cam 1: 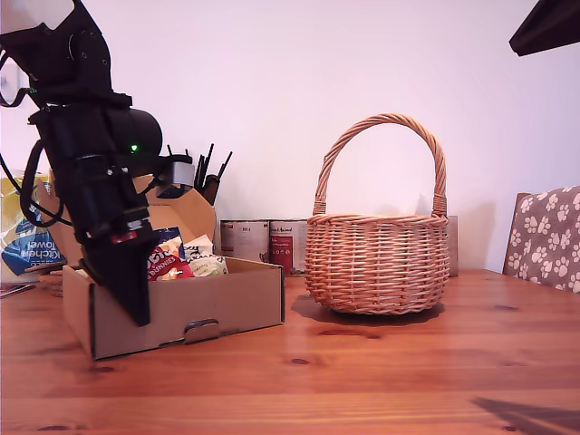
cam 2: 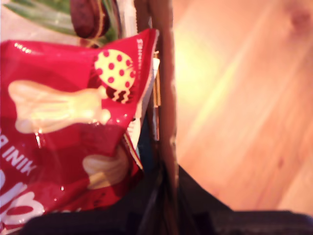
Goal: Move the bags of Easter eggs from the cardboard box on the left into the woven basket on the right side.
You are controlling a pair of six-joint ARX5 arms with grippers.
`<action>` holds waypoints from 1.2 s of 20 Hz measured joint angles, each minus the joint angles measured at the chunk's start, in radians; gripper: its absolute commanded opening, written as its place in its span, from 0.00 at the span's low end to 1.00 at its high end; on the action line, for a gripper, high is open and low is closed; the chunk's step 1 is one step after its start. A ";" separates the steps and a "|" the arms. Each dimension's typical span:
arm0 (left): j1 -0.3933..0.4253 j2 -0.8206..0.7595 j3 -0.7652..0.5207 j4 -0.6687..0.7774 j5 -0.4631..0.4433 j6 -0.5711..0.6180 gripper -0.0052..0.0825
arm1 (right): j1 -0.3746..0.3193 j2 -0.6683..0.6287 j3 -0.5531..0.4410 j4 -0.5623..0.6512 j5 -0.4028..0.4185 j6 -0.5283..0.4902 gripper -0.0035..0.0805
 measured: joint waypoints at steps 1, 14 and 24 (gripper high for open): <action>0.000 0.000 0.001 -0.014 -0.010 0.018 0.03 | 0.000 0.004 0.000 0.000 0.000 0.000 0.03; 0.001 0.000 0.003 -0.039 -0.019 0.000 0.61 | 0.000 0.005 0.000 0.000 0.000 0.000 0.03; 0.000 -0.123 -0.002 -0.052 -0.023 -0.064 0.61 | 0.000 0.029 0.000 0.000 0.000 0.000 0.03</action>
